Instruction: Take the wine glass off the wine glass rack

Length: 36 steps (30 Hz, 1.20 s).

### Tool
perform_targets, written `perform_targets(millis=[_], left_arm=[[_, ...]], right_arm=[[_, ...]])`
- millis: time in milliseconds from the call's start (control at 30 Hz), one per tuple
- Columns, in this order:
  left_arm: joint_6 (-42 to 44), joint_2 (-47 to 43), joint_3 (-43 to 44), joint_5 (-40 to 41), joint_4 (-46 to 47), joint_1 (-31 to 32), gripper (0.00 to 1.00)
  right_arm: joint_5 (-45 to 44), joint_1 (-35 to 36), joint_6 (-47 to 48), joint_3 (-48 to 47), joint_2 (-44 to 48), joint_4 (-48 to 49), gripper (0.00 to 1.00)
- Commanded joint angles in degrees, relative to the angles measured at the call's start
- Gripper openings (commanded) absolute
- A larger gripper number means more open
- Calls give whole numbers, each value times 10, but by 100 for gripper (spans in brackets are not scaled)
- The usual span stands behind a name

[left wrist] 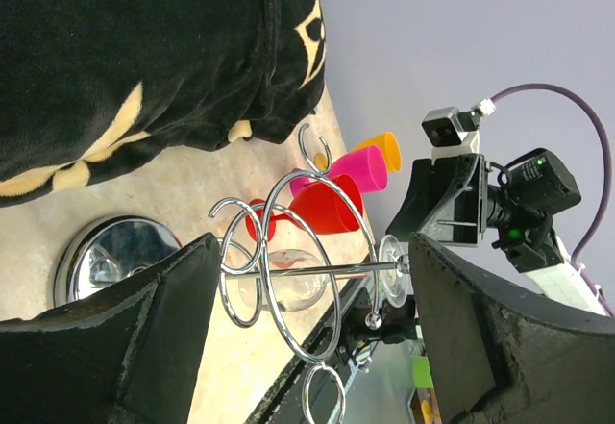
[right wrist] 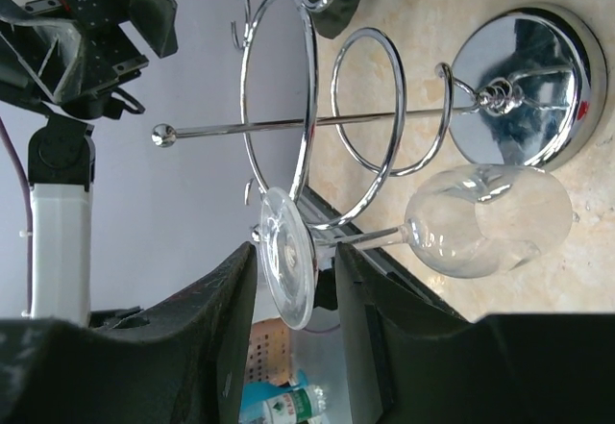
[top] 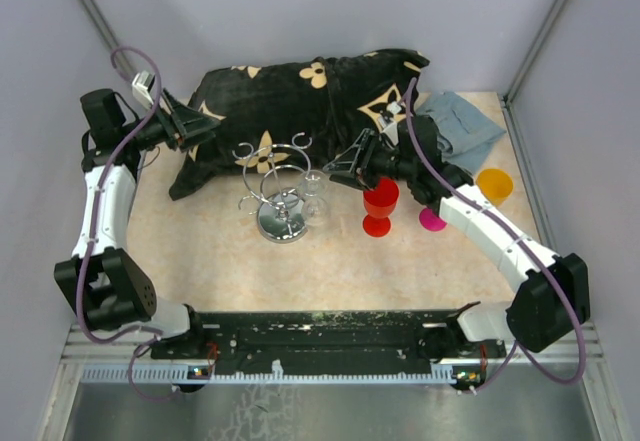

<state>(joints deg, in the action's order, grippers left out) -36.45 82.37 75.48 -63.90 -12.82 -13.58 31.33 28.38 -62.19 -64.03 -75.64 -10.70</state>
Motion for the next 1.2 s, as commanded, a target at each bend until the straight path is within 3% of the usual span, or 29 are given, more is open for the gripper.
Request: perform_targets(millis=[0, 833, 1167], left_arm=[[2, 8, 13, -12, 14, 4, 84], [-2, 46, 36, -18, 18, 20, 79], [-3, 56, 42, -23, 21, 23, 78]], right_arm=[[17, 9, 0, 6, 12, 36, 39], [30, 10, 11, 2, -19, 41, 32], [39, 11, 15, -5, -28, 39, 20]])
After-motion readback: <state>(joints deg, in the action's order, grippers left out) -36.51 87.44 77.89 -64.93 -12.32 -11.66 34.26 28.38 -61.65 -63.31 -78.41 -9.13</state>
